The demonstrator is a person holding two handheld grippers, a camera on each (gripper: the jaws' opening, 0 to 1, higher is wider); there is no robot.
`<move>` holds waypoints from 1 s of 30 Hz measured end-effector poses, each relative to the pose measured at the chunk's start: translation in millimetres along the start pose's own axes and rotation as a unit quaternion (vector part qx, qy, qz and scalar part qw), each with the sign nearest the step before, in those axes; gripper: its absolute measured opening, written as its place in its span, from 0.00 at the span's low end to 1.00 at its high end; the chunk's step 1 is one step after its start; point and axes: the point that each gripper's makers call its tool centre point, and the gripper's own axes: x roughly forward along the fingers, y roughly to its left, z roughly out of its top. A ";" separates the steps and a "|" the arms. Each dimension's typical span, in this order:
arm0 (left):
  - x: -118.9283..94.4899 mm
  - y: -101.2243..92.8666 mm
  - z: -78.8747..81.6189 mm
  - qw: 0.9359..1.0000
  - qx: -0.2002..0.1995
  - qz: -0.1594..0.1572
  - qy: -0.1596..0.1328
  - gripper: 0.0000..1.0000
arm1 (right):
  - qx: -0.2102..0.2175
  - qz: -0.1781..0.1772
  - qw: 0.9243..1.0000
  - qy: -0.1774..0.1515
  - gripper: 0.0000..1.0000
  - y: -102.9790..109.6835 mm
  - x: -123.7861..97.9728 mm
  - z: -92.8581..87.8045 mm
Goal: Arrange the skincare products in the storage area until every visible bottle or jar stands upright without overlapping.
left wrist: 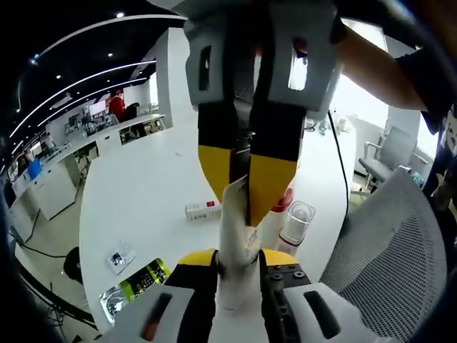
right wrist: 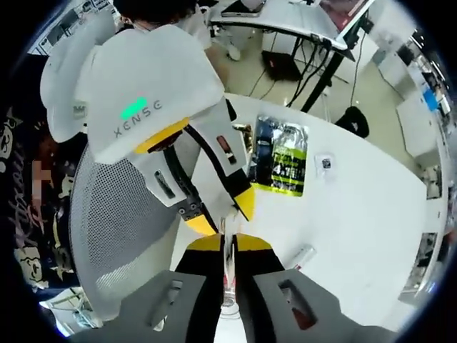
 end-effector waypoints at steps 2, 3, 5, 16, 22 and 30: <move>-0.3 0.7 0.0 1.000 -0.001 0.000 -0.001 0.22 | 0.000 -0.002 1.000 -0.001 0.02 0.0 -0.2 0.7; -1.1 1.9 -0.4 1.000 -0.006 -0.001 0.000 0.22 | 0.002 -0.003 1.000 -0.002 0.02 -0.2 -0.2 2.1; -2.2 2.8 -1.9 1.000 -0.018 -0.005 0.004 0.23 | 0.012 -0.001 1.000 -0.004 0.03 1.3 0.4 6.2; -4.9 11.3 -11.2 0.999 -0.030 0.007 0.019 0.23 | 0.002 -0.003 1.000 -0.023 0.09 -1.1 29.8 20.8; -8.0 15.4 -19.7 0.998 -0.048 0.007 0.037 0.24 | 0.016 0.000 1.000 -0.023 0.08 -2.4 30.3 20.5; -4.3 11.1 -30.1 0.996 -0.059 0.000 0.065 0.22 | 0.029 -0.012 0.999 0.008 0.07 -0.8 28.7 10.8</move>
